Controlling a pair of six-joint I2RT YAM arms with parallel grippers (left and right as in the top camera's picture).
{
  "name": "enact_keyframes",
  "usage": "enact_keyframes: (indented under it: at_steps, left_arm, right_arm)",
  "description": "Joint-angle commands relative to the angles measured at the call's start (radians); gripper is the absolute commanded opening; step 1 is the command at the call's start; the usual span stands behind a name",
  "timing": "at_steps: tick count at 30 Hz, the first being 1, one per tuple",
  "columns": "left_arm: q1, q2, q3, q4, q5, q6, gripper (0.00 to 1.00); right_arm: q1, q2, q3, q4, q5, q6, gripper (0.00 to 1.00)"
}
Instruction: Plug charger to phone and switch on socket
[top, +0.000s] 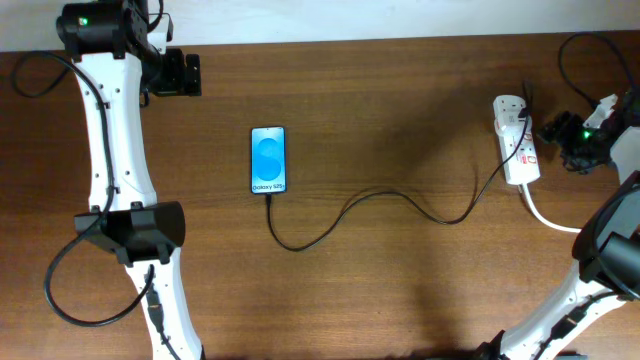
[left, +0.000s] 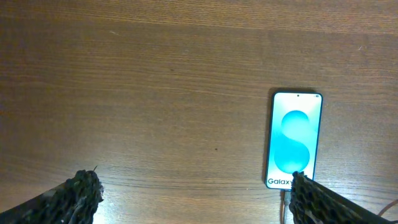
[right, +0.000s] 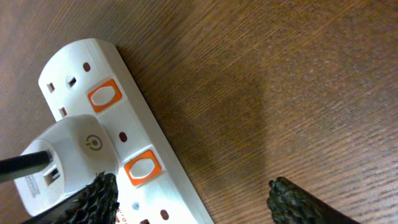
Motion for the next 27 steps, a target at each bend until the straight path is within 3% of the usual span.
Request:
enact_keyframes:
  at_steps: [1,27]
  left_arm:
    - [0.006,-0.001,0.004,-0.001,-0.011,0.015,1.0]
    - [0.006,-0.001,0.004,-0.001,-0.011,0.015,1.0]
  right_arm:
    - [0.011,0.028,0.005,0.01,0.006,-0.012,0.81]
    - [0.084,0.061,0.005,0.0,0.088,-0.019,0.82]
